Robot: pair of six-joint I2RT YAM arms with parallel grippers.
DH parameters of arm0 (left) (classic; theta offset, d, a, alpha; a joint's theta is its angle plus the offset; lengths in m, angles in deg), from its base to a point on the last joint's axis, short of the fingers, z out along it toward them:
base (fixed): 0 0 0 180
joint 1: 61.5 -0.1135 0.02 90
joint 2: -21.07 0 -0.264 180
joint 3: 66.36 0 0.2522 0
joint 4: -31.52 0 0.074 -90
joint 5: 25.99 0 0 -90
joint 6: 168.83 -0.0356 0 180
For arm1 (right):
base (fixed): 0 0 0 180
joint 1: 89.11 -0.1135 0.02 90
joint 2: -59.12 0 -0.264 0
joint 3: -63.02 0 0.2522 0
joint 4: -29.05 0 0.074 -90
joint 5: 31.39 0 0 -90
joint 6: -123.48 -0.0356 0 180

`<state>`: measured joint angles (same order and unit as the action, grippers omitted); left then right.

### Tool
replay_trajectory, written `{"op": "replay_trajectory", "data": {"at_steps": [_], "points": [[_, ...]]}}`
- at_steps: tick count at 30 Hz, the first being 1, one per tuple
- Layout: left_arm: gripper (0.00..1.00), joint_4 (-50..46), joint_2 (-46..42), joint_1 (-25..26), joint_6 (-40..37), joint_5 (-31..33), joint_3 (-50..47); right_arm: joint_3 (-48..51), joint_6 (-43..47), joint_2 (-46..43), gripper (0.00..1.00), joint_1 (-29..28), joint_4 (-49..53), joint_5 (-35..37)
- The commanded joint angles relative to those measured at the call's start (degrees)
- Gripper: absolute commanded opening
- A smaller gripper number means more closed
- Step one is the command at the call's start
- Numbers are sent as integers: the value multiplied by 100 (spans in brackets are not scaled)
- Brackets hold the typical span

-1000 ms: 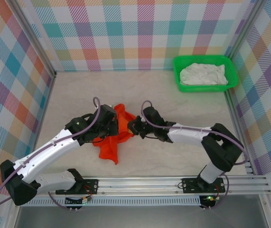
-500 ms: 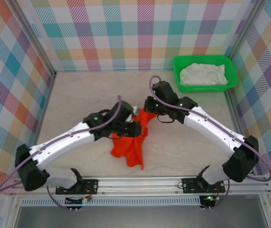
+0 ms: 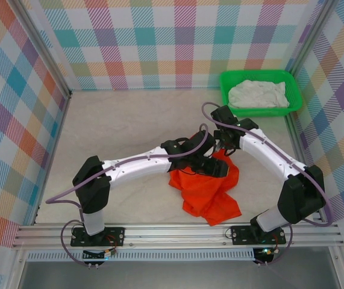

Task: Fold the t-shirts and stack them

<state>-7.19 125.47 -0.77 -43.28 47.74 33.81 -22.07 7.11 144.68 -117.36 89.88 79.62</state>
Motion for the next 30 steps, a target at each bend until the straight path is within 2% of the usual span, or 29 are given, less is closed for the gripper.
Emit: {"op": "replay_trajectory", "data": {"at_steps": [1,4,5,6,8,10,11,12,16,21,25,30], "points": [[74,237,-255,290,-536,49,20,-8,133,-7,0,-139,-423,-335],[76,-536,-736,268,-712,1050,-120,-12,149,22,0,9,-404,-339],[76,-819,-913,243,-692,1425,-187,-12,152,24,6,38,-382,-340],[76,-1097,-1066,196,-632,1749,-284,-14,148,7,22,55,-359,-338],[76,-1542,-1325,43,-347,2203,-520,-3,169,-68,44,52,-304,-377],[74,-1826,-1604,-252,-39,2330,-934,50,137,-197,57,56,-239,-467],[73,-1822,-1735,-379,72,2311,-1159,80,113,-262,68,56,-204,-515],[71,-1755,-1887,-524,187,2287,-1440,131,105,-340,71,56,-163,-595],[63,-1341,-2203,-996,492,1903,-2300,544,-122,-776,72,53,-20,-1016],[55,-899,-1744,-1082,488,1484,-2535,1587,-602,-1537,72,-58,-151,-2047],[49,-612,-1170,-1087,513,1372,-2500,2343,-1062,-1970,72,-485,-289,-2569],[39,-261,-494,-1107,521,1366,-2438,2975,-1696,-2183,72,-1168,-440,-2655]]}}
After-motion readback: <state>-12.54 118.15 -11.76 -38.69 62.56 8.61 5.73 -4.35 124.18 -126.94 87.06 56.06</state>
